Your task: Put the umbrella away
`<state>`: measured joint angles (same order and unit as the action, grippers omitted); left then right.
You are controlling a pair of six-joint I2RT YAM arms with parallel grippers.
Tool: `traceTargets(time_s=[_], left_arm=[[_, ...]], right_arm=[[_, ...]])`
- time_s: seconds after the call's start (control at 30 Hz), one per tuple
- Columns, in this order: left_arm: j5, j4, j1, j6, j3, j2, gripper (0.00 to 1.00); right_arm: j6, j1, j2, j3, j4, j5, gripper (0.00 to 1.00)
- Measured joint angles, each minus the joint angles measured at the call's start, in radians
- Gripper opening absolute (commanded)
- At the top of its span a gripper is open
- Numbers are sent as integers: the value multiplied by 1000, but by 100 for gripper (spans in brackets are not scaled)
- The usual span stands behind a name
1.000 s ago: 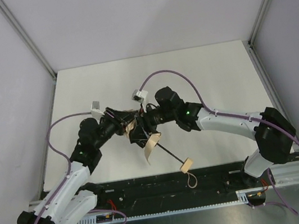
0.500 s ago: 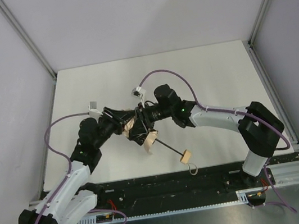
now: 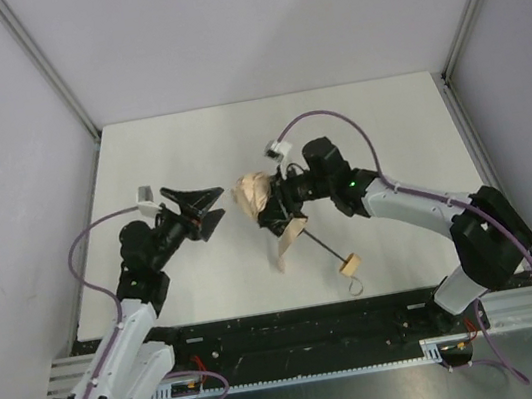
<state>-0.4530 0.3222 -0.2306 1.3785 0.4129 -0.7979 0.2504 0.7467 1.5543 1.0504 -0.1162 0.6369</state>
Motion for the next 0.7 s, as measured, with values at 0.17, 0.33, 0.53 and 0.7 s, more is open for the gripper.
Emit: traceTargets(time_s=[0.17, 0.33, 0.53, 0.7], left_arm=[[-30, -83, 88, -71, -24, 39, 93], [-88, -175, 91, -213, 14, -41, 99], [-206, -161, 24, -328, 111, -172, 99], [-206, -96, -65, -335, 171, -192, 99]], right_arm=[[-146, -109, -37, -6, 120, -256, 0], [-298, -136, -41, -5, 180, -447, 0], [-274, -190, 9, 28, 191, -235, 0], [-168, -168, 55, 33, 121, -34, 0]])
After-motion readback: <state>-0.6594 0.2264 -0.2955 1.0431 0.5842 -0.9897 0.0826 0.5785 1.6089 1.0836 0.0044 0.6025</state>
